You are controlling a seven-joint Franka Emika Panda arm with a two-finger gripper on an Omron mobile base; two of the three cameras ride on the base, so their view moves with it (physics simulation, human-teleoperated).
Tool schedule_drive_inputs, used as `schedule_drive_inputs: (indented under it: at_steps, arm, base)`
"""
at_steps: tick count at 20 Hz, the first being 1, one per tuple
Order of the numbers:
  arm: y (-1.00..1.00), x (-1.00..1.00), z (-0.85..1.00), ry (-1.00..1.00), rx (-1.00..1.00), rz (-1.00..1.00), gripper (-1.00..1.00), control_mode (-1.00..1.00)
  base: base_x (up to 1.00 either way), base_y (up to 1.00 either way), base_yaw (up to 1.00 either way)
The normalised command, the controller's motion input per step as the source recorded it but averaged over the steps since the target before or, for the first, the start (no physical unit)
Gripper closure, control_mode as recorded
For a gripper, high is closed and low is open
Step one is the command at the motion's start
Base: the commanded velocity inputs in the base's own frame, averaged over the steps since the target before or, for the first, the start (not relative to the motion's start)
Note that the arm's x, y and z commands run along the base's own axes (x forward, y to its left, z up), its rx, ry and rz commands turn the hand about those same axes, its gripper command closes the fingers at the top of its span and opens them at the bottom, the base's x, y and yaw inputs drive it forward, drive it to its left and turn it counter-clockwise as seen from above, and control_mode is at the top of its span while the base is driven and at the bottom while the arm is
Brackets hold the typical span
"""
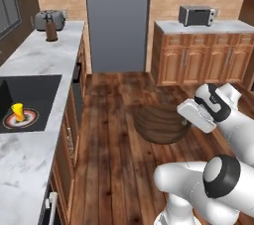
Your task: Pick the cup and bowl and place them in the sink. Then turn on the water.
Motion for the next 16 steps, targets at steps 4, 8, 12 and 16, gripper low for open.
schedule_drive_inputs:
  at_steps: [4,8,12,16]
  arm:
    - [0.00,0.00,0.00,0.00,0.00,0.00,1.00,1.00]
    - [0.00,0.00,0.00,0.00,0.00,0.00,1.00,1.00]
    - [0.00,0.00,0.00,0.00,0.00,0.00,1.00,1.00]
    - [0.00,0.00,0.00,0.00,0.00,0.00,1.00,1.00]
  base:
    - [0.73,0.24,-0.08]
    - [0.73,0.24,-0.06]
    - [0.74,0.23,-0.04]
    - [0.75,0.22,-0.02]
